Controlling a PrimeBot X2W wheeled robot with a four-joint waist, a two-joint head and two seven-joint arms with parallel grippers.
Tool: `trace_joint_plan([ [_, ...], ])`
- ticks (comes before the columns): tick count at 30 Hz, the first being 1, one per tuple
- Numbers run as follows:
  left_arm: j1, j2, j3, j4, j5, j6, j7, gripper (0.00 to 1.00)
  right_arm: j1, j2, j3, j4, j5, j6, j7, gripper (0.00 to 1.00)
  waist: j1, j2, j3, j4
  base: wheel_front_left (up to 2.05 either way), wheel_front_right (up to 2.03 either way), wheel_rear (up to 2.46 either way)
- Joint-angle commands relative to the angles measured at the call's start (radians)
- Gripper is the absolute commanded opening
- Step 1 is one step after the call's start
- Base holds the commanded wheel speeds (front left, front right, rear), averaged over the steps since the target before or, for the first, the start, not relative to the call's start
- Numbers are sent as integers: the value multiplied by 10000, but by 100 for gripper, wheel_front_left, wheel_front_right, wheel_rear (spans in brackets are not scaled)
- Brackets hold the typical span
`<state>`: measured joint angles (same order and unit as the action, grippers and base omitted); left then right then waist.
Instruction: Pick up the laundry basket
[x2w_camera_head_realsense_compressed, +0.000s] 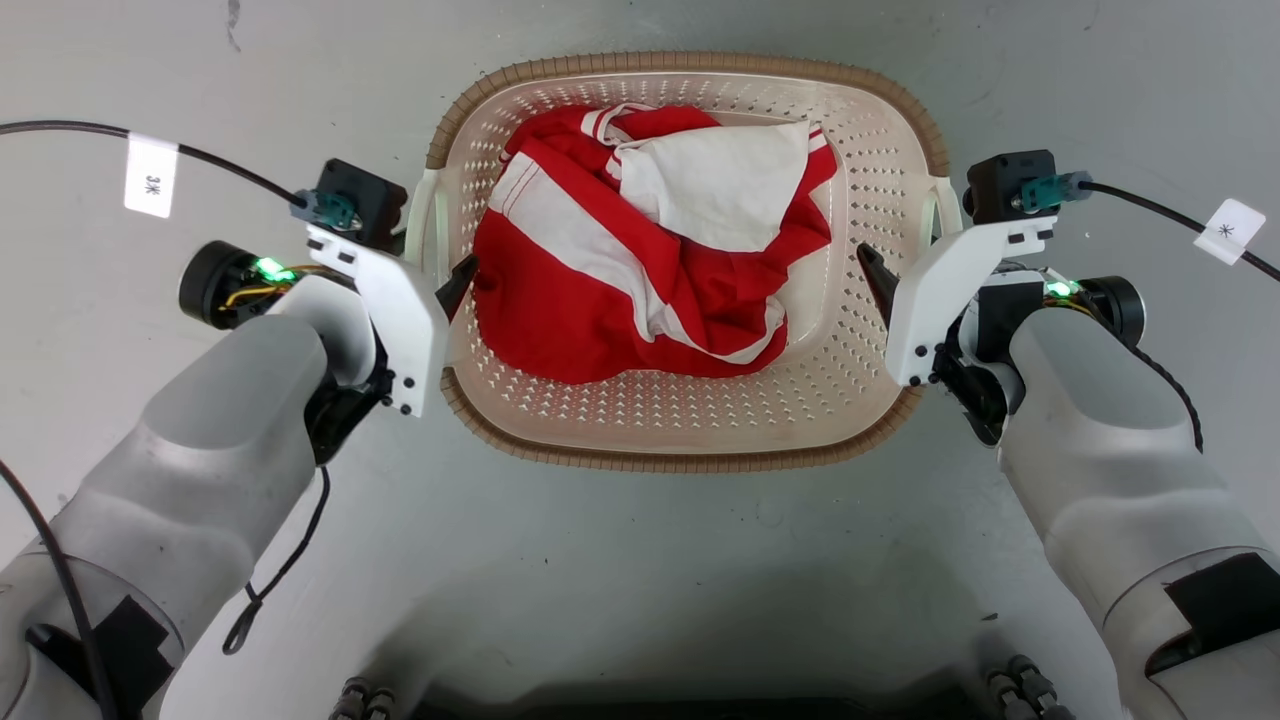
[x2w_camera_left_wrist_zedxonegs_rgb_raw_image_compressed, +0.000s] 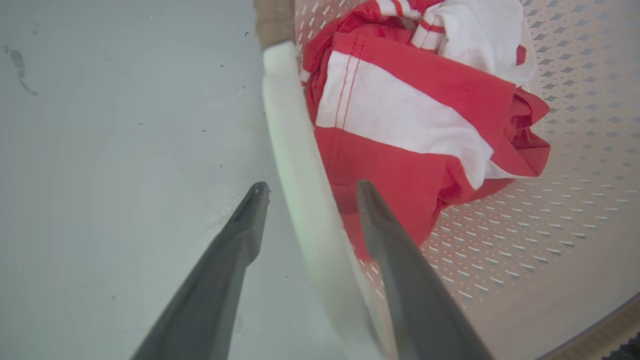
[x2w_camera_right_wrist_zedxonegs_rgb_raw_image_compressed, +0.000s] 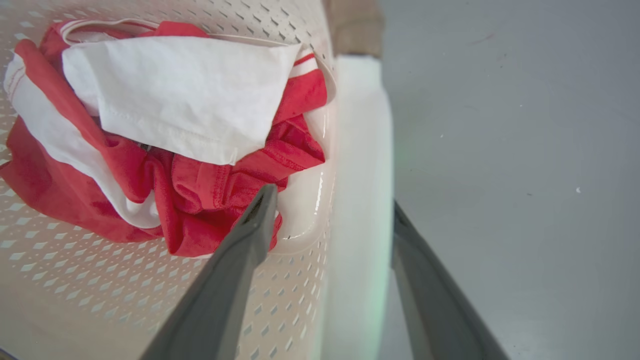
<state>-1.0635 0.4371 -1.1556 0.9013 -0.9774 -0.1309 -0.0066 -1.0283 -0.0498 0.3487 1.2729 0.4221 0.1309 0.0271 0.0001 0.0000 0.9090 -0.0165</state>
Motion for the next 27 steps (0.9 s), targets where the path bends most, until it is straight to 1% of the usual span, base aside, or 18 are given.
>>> trace_joint_plan([
  [1, -106, -18, -223, -75, -238, 7, 45, 0, -176, -10, 60, 61, 58, -4, 10, 0, -1, 0, -5, 30, 0, 0, 0],
  [6, -178, 55, -636, -122, -678, 7, -62, 0, -190, -29, 158, 113, 9, 10, 8, 0, -1, 0, -50, 74, 0, 0, 0],
  [12, -44, 137, -994, -358, -1075, -6, 80, 0, -63, -26, 131, 139, -152, 11, 107, 0, -1, 0, -318, 91, 0, 0, 0],
  [14, 52, 128, -1076, -446, -1190, -13, 137, 0, 144, -22, 185, 149, -37, 11, 483, 0, -1, 0, -544, 126, 0, 0, 0],
  [16, 112, 150, -1104, -461, -1286, -14, 229, 0, 175, -17, 224, 149, -17, 11, 636, 0, -1, 0, -680, 128, 0, 0, 0],
  [21, 425, 338, -1207, -688, -1671, -14, 988, 0, 272, -30, 477, 148, -8, 11, 1523, 0, -1, 0, -1596, 65, 0, 0, 0],
  [23, 592, 465, -1228, -920, -1796, -14, 1439, 0, 349, -33, 626, 150, 79, 11, 2013, 0, -1, 0, -2033, 22, 0, 0, 0],
  [27, 828, 739, -1258, -1888, -2031, -43, 2393, 0, 476, -10, 1143, 1, 303, 11, 3152, 0, -1, 0, -3004, -30, 0, 0, 0],
])
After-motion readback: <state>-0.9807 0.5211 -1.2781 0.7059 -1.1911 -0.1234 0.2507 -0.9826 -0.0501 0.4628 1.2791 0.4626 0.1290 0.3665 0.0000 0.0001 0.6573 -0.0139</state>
